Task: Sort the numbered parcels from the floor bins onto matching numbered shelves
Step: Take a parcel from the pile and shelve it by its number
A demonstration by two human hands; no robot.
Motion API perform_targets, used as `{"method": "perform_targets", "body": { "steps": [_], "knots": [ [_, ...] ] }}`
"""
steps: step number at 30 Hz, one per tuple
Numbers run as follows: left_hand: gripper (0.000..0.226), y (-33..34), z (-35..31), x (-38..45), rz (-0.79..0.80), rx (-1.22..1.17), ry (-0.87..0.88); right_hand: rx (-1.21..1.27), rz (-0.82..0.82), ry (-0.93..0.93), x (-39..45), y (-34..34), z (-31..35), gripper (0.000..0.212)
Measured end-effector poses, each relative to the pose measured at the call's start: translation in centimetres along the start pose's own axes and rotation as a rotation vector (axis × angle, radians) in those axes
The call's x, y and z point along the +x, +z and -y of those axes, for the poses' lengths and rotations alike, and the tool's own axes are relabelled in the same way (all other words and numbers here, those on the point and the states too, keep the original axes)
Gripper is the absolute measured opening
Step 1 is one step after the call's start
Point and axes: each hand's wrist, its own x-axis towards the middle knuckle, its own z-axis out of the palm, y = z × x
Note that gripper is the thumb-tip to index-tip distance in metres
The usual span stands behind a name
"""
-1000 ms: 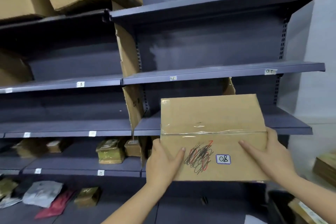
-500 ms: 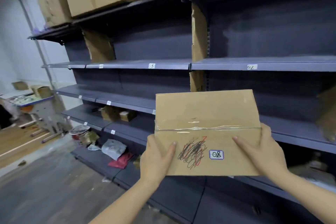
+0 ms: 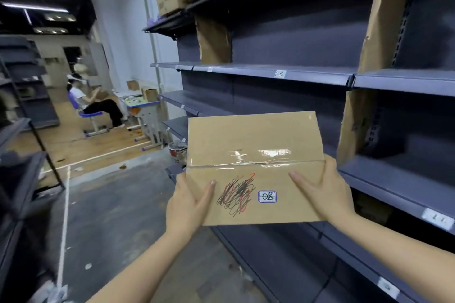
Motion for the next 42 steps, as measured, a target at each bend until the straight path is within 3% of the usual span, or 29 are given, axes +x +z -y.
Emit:
{"method": "perform_targets", "body": {
  "steps": [11,27,42],
  "knots": [
    [0.044,-3.6,9.9,7.3,-0.119,0.096,-0.162,-0.021,0.204,-0.059,5.7,15.4,4.8,0.077],
    [0.041,-11.8,25.0,32.7,-0.093,0.081,-0.138,0.005,0.183,-0.038,15.8,38.7,20.6,0.074],
    [0.044,-9.9,36.4,56.7,-0.082,0.099,-0.108,0.018,0.172,-0.008,31.2,58.3,27.5,0.070]
  ]
}}
